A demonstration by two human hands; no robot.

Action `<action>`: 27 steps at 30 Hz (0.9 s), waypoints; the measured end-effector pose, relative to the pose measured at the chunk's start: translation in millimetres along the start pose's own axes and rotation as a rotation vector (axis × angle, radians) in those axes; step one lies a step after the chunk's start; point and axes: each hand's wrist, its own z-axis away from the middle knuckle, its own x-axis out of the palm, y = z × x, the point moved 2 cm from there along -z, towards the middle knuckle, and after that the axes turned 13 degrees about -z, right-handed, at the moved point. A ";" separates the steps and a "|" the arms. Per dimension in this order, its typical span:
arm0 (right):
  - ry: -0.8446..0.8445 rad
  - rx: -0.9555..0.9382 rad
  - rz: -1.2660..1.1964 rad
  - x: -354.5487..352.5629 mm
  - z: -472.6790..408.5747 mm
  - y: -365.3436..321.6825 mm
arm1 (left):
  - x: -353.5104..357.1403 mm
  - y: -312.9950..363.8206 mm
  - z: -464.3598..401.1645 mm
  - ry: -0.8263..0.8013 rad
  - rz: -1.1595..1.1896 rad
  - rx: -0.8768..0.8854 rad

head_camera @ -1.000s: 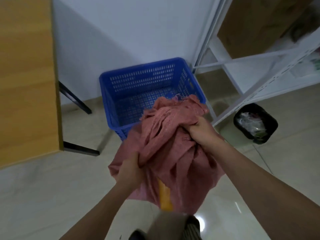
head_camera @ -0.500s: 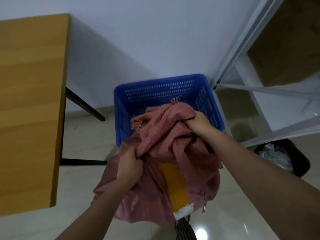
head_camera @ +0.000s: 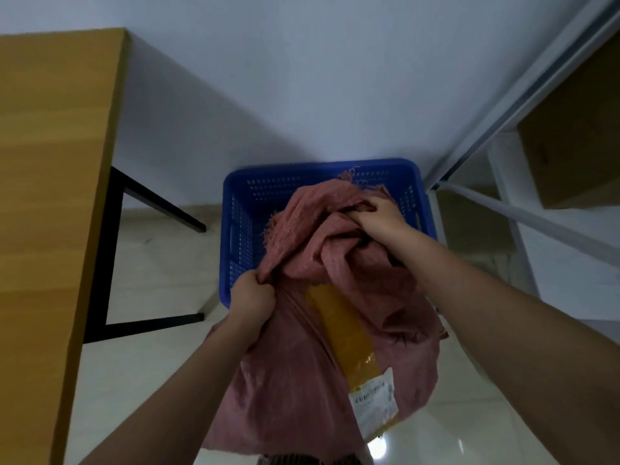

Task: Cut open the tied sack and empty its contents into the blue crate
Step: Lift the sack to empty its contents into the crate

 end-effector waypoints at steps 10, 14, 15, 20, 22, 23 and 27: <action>0.032 -0.019 0.070 -18.6 -26.7 -6.1 | 20.0 41.2 -49.3 -0.088 -0.026 -0.038; 0.072 0.006 0.162 -27.7 -29.1 13.9 | 21.2 51.0 -62.1 -0.095 -0.018 -0.043; 0.116 0.010 0.196 -29.6 -29.5 21.6 | 19.9 52.4 -67.3 -0.091 -0.021 -0.037; 0.195 0.264 0.122 -31.2 -15.5 66.1 | 11.2 55.9 -90.6 -0.075 -0.031 -0.038; 0.163 0.332 0.004 -30.7 -7.6 79.9 | 9.4 55.4 -95.0 -0.042 -0.064 -0.022; 0.155 0.339 -0.079 -31.3 -5.7 86.7 | 9.3 54.3 -96.9 -0.025 -0.081 -0.018; 0.056 0.338 -0.315 -35.8 0.6 106.3 | 8.2 50.3 -100.0 0.023 -0.146 -0.041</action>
